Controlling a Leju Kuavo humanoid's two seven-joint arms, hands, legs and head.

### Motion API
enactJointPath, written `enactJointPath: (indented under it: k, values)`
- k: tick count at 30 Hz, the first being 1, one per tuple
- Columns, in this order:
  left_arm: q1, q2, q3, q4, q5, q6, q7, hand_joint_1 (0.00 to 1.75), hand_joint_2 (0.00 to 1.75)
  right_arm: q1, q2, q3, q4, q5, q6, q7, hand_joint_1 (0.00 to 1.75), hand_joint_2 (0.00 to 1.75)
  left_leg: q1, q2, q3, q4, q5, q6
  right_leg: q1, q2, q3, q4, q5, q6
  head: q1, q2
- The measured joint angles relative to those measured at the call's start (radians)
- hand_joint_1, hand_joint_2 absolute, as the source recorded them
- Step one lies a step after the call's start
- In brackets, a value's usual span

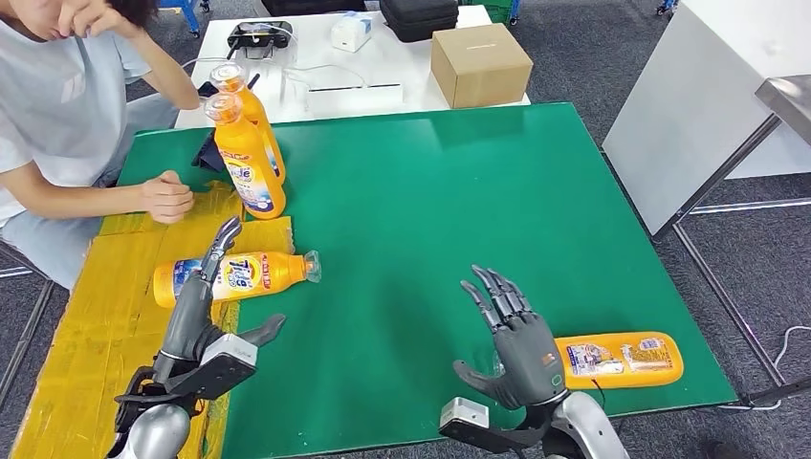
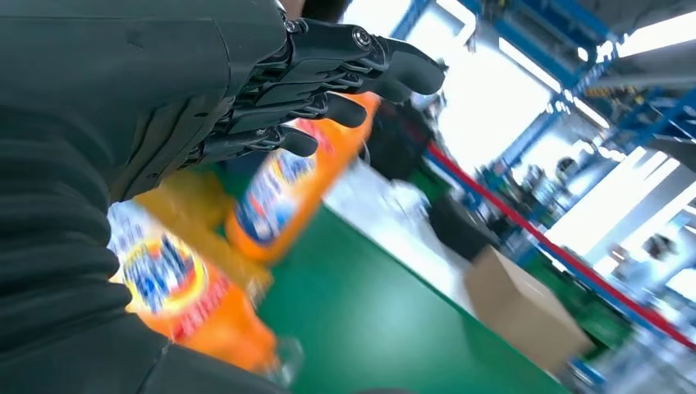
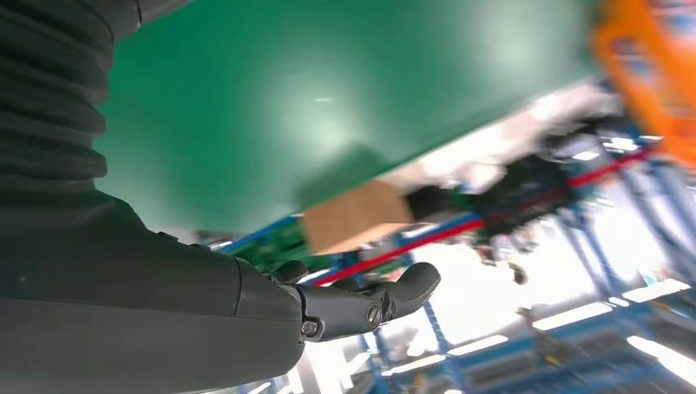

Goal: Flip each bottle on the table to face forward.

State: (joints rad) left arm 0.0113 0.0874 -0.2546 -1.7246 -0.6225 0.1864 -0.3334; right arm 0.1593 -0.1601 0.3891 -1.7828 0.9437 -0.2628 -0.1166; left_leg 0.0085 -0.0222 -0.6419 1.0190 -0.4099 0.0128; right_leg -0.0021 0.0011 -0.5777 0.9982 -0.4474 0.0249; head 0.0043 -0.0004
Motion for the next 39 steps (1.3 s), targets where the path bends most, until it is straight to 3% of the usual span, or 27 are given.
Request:
enactJointPath:
  k: [14, 23, 39]
  values:
    - [0.026, 0.0, 0.018, -0.048, 0.1, -0.089, -0.034, 0.0, 1.75, 0.086, -0.124, -0.211, 0.068, -0.02, 0.079, 0.054, 0.0, 1.75, 0.0, 0.0, 0.001, 0.0, 0.0, 0.001, -0.001, 0.0, 0.001, 0.0, 0.0, 0.0, 0.0, 0.0]
    - [0.021, 0.0, 0.015, -0.048, 0.091, -0.101, -0.017, 0.0, 1.75, 0.114, -0.124, -0.298, 0.113, 0.034, 0.103, 0.101, 0.0, 1.75, 0.0, 0.0, 0.001, 0.0, 0.0, 0.0, 0.0, 0.0, 0.0, 0.0, 0.0, 0.0, 0.0, 0.0]
    - [-0.001, 0.0, -0.002, -0.043, 0.088, -0.113, 0.002, 0.0, 1.75, 0.131, -0.123, -0.34, 0.157, 0.136, 0.138, 0.179, 0.0, 1.75, 0.0, 0.001, 0.001, 0.0, 0.0, 0.001, -0.001, 0.0, 0.0, 0.0, 0.0, 0.0, 0.0, 0.0]
